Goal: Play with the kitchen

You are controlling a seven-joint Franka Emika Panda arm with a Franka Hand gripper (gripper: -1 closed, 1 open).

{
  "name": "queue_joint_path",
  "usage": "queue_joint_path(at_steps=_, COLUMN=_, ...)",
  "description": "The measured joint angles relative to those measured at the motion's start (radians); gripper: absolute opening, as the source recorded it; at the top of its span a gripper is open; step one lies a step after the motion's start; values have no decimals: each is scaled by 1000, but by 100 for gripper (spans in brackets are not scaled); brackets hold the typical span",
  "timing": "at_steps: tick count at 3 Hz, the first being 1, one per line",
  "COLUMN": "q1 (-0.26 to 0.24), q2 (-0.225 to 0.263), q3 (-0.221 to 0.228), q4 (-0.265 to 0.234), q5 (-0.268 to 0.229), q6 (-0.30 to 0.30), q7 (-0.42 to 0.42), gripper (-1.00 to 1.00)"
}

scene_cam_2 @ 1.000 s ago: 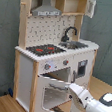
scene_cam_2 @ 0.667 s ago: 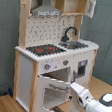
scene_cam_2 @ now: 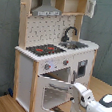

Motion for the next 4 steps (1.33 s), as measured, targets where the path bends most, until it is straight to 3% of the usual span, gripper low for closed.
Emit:
queue_joint_path(at_steps=2, q1=85, q2=4, q3=3, q4=-128, q5=4, q6=-42, q7=141, gripper=100)
queue_joint_path(at_steps=3, q1=103, q2=13, q3=6, q4=-220, q5=11, q6=-51, q7=180, gripper=100)
queue_joint_path(at_steps=4, q1=31, q2=13, q3=9, q4=-252, q5=11, q6=18, q7=173, gripper=100)
